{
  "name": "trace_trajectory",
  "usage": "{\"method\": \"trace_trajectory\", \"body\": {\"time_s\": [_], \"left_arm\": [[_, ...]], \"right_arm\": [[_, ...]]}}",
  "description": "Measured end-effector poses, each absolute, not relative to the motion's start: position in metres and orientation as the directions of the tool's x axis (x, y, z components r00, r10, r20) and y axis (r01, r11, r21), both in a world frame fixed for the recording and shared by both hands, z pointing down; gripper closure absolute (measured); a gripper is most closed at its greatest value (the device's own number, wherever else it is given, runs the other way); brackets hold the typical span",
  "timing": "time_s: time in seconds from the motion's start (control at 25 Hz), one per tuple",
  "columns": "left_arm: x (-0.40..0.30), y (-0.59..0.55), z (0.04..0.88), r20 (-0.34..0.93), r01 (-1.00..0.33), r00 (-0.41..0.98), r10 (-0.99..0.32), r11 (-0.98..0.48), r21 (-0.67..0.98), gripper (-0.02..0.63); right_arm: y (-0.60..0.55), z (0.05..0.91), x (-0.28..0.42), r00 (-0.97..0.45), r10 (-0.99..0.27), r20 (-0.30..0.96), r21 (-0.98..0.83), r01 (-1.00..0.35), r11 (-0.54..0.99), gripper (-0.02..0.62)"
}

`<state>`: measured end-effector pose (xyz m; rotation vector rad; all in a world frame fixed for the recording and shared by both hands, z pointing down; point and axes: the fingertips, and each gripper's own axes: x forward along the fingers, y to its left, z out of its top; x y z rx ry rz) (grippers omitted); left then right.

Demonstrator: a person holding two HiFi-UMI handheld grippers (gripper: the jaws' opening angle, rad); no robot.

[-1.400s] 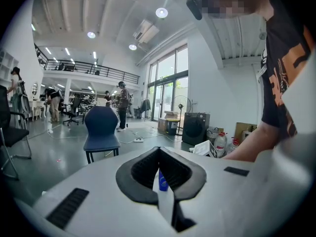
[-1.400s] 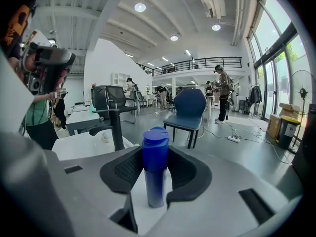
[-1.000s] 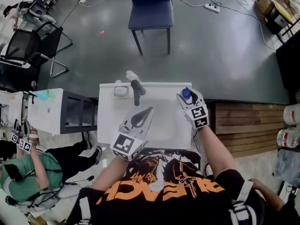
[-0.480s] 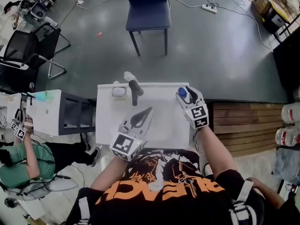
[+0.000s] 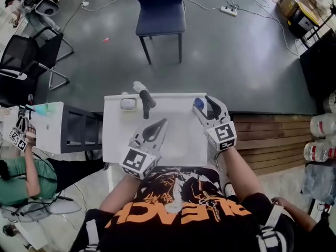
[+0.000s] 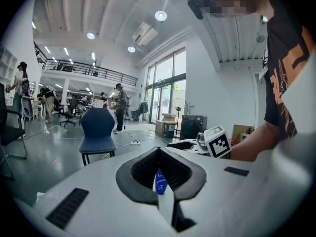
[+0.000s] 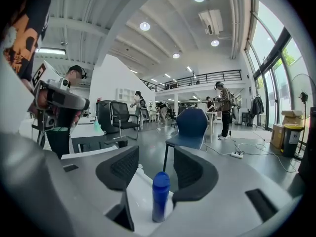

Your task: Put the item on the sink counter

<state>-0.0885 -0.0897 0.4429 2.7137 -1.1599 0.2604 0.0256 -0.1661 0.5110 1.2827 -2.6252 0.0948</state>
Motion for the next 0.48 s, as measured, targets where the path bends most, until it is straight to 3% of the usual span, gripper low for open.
{"method": "trace_trajectory", "body": {"time_s": [0.48], "left_arm": [[-0.082,-0.088,0.433,0.170,-0.716,0.696,-0.697,-0.692,0.095,0.589]], "right_arm": [[-0.122,0.437,0.022,-0.647,-0.758,0.084,0.038,-0.758,0.651,0.396]]}}
